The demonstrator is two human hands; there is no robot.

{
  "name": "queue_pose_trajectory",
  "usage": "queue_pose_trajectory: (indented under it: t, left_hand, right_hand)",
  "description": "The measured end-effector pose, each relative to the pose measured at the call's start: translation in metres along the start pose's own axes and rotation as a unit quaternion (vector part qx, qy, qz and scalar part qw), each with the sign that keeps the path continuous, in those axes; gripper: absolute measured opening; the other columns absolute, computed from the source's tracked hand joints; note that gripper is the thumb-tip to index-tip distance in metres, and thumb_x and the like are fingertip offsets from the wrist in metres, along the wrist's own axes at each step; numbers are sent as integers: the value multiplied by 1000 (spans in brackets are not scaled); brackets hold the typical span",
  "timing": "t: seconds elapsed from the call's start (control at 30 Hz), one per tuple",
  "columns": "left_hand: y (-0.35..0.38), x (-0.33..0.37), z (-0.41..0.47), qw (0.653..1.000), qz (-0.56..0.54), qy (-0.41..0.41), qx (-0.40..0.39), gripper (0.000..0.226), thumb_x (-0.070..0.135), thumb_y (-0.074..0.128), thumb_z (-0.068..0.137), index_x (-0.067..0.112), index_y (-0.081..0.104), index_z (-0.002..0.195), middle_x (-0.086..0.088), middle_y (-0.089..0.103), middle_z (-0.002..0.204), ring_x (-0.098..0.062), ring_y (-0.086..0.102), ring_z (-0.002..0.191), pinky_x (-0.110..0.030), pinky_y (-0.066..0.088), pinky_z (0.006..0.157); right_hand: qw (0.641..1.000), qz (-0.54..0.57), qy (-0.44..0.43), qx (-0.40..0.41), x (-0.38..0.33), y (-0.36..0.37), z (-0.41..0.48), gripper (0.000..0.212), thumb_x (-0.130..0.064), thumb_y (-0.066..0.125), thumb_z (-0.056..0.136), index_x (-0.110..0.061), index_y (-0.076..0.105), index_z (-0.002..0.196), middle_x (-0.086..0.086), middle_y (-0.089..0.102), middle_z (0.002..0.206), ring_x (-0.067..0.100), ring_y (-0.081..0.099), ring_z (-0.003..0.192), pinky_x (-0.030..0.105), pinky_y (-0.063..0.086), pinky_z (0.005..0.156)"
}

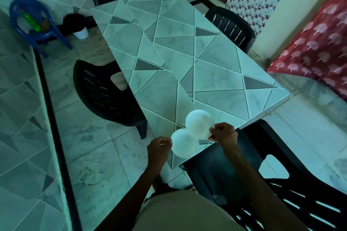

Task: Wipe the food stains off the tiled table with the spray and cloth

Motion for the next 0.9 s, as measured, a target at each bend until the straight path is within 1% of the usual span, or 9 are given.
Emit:
queue_pose_trajectory:
  t: [0.1,0.3,0.43,0.63,0.7,0.77,0.8,0.83,0.9]
  left_hand:
    - [0,2,0,1000,17,8,7,13,11,74,76,21,70,83,9,71,82,-11,68,80,-42,60,76]
    - [1,3,2,1000,-6,9,8,17,3,74,78,16,64,83,1,68,85,-19,69,84,-43,62,65]
    - [3,3,2,1000,-16,5,7,21,1,74,78,19,63,85,0,68,86,-19,69,84,-43,62,64]
    - [4,1,4,1000,-20,-2,3,19,4,74,80,15,63,92,-5,69,92,-20,68,86,-42,62,69]
    - [4,3,6,1000,-3,-4,5,18,11,73,81,16,63,95,-3,69,92,-19,68,87,-39,60,76]
    - [1,5,4,1000,28,-2,13,21,16,71,84,14,63,102,-1,68,97,-18,64,91,-33,54,82]
    - [-1,9,1,999,40,6,19,23,16,70,85,13,62,107,0,67,100,-18,62,93,-33,51,84]
    - [-3,11,0,999,44,19,24,25,17,69,86,11,62,110,0,65,103,-17,60,95,-32,50,85]
    - [-8,22,-4,998,34,38,41,26,16,67,88,11,62,113,1,64,105,-15,59,96,-29,48,83]
  right_hand:
    - [999,-4,28,42,12,-14,8,19,-4,78,77,-10,66,90,13,72,93,34,74,78,48,63,68]
    - [995,-15,81,58,41,-17,17,22,-6,80,71,-14,66,85,17,71,94,36,73,78,48,63,70]
    - [994,-11,91,65,47,-17,18,22,-7,82,70,-15,67,84,14,70,92,34,74,80,47,63,69]
    - [993,-7,98,68,53,-15,24,26,-13,84,71,-12,72,94,12,72,92,32,73,85,47,63,71]
    - [994,-18,91,59,50,-16,22,29,-20,82,73,-13,71,100,7,73,93,27,73,90,42,61,83]
    - [993,-66,67,69,36,-24,7,26,-22,75,82,-14,67,107,4,72,96,23,68,98,29,50,92]
    - [991,-93,39,88,25,-30,-2,29,-21,71,86,-14,67,113,7,73,102,26,66,104,32,47,94]
    - [989,-105,-1,107,15,-35,-10,30,-21,69,87,-12,66,116,9,73,107,28,64,107,34,46,94]
    - [988,-77,-60,121,-3,-38,-25,27,-17,67,88,-10,68,114,8,73,105,24,64,97,31,45,86]
Point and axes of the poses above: each hand's wrist, its own z-axis towards the middle knuckle, its own y-axis out of the palm, x = y × z, the point moved 8 cm from there along z, towards the middle knuckle
